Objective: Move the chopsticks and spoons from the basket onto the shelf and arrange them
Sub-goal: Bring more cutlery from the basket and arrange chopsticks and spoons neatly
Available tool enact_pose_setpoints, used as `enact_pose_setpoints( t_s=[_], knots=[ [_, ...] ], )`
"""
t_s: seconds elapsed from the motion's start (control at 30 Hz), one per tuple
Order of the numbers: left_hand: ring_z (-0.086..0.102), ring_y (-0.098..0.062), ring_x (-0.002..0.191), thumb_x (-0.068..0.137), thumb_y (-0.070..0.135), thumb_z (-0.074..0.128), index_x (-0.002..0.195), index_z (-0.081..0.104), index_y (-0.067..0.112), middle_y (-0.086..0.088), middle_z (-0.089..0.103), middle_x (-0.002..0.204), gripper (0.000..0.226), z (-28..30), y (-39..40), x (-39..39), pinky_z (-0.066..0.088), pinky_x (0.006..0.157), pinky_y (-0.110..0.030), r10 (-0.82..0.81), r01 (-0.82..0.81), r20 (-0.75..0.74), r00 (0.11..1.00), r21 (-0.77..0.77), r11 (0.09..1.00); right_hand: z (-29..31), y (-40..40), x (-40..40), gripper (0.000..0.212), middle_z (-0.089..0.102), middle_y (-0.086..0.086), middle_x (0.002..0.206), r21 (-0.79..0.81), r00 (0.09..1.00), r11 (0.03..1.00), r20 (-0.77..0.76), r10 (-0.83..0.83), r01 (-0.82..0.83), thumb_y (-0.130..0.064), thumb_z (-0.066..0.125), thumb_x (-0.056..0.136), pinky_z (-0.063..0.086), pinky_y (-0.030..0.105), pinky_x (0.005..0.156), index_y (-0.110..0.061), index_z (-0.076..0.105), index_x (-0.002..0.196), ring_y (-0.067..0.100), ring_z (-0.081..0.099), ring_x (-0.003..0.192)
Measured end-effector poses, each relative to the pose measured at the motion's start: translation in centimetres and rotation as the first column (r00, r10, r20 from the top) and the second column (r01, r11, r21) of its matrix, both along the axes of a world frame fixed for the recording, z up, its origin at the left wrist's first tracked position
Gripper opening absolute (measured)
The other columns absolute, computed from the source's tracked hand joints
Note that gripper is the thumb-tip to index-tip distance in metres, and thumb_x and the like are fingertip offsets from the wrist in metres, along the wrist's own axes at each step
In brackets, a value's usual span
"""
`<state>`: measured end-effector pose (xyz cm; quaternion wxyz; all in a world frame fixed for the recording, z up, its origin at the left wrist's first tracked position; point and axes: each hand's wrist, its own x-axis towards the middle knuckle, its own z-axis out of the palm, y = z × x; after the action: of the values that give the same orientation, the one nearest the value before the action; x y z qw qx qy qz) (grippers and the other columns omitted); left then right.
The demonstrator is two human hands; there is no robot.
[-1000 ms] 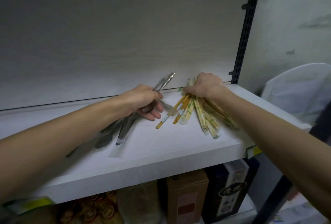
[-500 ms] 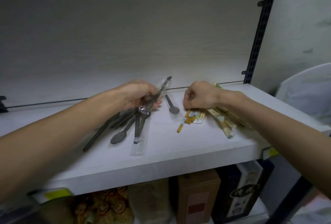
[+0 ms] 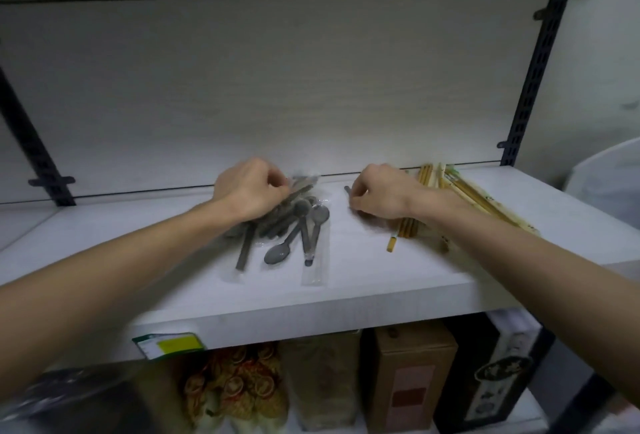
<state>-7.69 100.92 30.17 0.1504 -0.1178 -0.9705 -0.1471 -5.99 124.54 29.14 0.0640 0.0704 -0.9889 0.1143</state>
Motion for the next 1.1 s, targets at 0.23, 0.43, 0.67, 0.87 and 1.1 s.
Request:
enact_pose_setpoints(
  t_s=[0.23, 0.43, 0.67, 0.87, 1.1],
  knots=[
    [0.063, -0.019, 0.108, 0.082, 0.087, 0.042, 0.114, 0.066, 0.029, 0.012, 0.068, 0.112, 0.071, -1.7, -2.7, 1.1, 0.048, 0.099, -0.042, -0.218, 0.223, 0.296, 0.93, 0.015, 0.975, -0.4, -4.5, 2.6, 0.023, 0.076, 0.002, 0.084, -0.207, 0.997, 0.976, -0.022, 0.071, -0.074, -0.025, 0.059, 0.09, 0.056, 0.036, 0.083, -0.014, 0.078, 0.084, 0.019, 0.069, 0.084],
    [0.052, -0.026, 0.12, 0.089, 0.077, 0.043, 0.13, 0.049, 0.028, -0.002, 0.056, 0.128, 0.065, -3.3, -3.2, 2.1, 0.041, 0.102, -0.043, -0.22, 0.241, 0.205, 0.954, -0.084, 0.967, -1.6, -5.8, 5.1, 0.028, 0.075, 0.006, 0.097, -0.259, 0.998, 0.965, -0.055, 0.014, -0.028, -0.03, 0.053, 0.097, 0.054, 0.041, 0.087, -0.012, 0.075, 0.098, 0.025, 0.067, 0.091],
    [0.031, -0.028, 0.146, 0.102, 0.059, 0.035, 0.153, 0.037, 0.014, -0.012, 0.034, 0.159, 0.067, -2.3, -4.9, 4.5, 0.022, 0.118, -0.04, -0.213, 0.214, -0.05, 0.976, 0.008, 0.977, -2.6, -7.9, 7.3, 0.05, 0.063, 0.012, 0.134, -0.216, 0.967, 0.97, -0.197, -0.159, 0.115, -0.044, 0.036, 0.105, 0.048, 0.046, 0.101, -0.012, 0.057, 0.136, 0.032, 0.059, 0.121],
    [0.045, -0.03, 0.135, 0.098, 0.07, 0.026, 0.144, 0.049, 0.017, -0.008, 0.046, 0.149, 0.074, -3.5, -11.1, 9.4, 0.035, 0.112, -0.043, -0.133, 0.133, -0.105, 0.986, -0.01, 0.991, -3.5, -9.5, 10.9, 0.065, 0.053, 0.012, 0.146, -0.108, 0.926, 0.992, -0.365, -0.102, 0.067, -0.057, 0.03, 0.102, 0.037, 0.046, 0.112, -0.011, 0.049, 0.145, 0.03, 0.043, 0.138],
    [0.03, -0.029, 0.147, 0.101, 0.063, 0.029, 0.151, 0.04, 0.015, -0.012, 0.03, 0.162, 0.07, -6.1, -16.4, 20.3, 0.024, 0.121, -0.046, -0.025, 0.028, -0.249, 0.968, 0.012, 1.0, -8.9, -14.1, 18.9, 0.065, 0.042, 0.013, 0.154, -0.226, 0.821, 0.974, -0.555, -0.133, 0.006, -0.052, 0.025, 0.105, 0.026, 0.048, 0.119, -0.008, 0.039, 0.151, 0.032, 0.034, 0.144]
  ],
)
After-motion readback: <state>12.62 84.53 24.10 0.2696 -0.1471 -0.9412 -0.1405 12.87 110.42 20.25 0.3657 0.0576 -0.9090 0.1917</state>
